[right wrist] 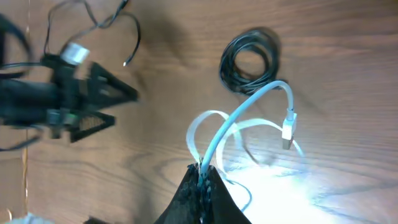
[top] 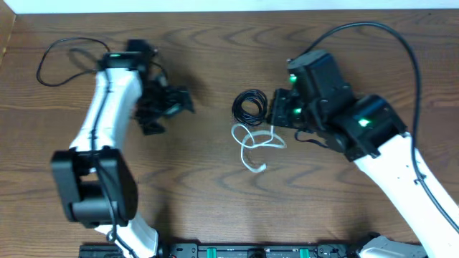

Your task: Untangle cables

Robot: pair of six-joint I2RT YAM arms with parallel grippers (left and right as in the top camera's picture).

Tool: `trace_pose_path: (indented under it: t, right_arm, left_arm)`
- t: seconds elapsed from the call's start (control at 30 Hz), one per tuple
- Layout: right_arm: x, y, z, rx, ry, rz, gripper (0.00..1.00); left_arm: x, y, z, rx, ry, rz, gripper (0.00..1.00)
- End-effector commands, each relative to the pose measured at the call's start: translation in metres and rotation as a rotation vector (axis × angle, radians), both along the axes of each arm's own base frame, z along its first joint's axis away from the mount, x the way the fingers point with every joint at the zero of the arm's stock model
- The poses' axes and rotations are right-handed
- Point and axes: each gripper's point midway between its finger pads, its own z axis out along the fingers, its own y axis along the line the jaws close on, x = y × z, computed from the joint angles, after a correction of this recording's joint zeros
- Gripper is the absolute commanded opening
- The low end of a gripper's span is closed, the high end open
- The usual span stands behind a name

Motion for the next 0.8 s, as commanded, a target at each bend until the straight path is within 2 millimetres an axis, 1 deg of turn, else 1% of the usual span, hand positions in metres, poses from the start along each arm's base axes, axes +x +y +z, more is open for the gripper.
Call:
trace_pose_path:
  t: [0.0, 0.1, 0.3, 0.37, 0.43, 0.5, 0.57, 0.63, 0.7, 0.73, 0.77]
  right_arm:
    - [-0.001, 0.022, -0.01, 0.002, 0.016, 0.058, 0.01]
    - [-0.002, 0.049, -0.017, 0.047, 0.034, 0.129, 0.01]
    - [-0.001, 0.1, -0.039, 0.081, 0.036, 0.234, 0.01]
    - [-0.004, 0.119, -0.044, 0.097, 0.022, 0.311, 0.01]
    - [-0.014, 0.138, -0.049, 0.119, 0.008, 0.435, 0.01]
    - [-0.022, 0.148, -0.057, 0.115, 0.001, 0.528, 0.01]
    - [-0.023, 0.149, -0.065, 0.092, 0.003, 0.552, 0.02]
    - [-0.022, 0.147, -0.067, 0.085, 0.01, 0.548, 0.18]
    - [-0.017, 0.141, -0.067, 0.066, 0.006, 0.525, 0.48]
    - [-0.013, 0.135, -0.07, 0.042, 0.005, 0.505, 0.57]
    - [-0.01, 0.129, -0.072, 0.016, 0.003, 0.484, 0.58]
  left_arm:
    - [-0.012, 0.01, 0.018, -0.092, 0.011, 0.038, 0.98]
    - [-0.025, 0.023, 0.018, -0.095, 0.054, 0.038, 0.98]
    - [-0.036, 0.033, 0.017, -0.066, 0.099, 0.045, 0.98]
    - [-0.037, 0.035, 0.016, -0.047, 0.104, 0.04, 0.98]
    - [-0.038, 0.038, 0.015, -0.029, 0.107, 0.038, 0.98]
    - [-0.04, 0.04, 0.014, -0.016, 0.114, 0.036, 0.98]
    - [-0.041, 0.042, 0.014, -0.003, 0.118, 0.034, 0.98]
    - [-0.041, 0.043, 0.013, 0.005, 0.12, 0.033, 0.98]
    - [-0.042, 0.044, 0.012, 0.007, 0.124, 0.033, 0.98]
    - [-0.043, 0.043, 0.011, 0.006, 0.128, 0.033, 0.98]
    - [-0.044, 0.043, 0.01, 0.005, 0.134, 0.033, 0.98]
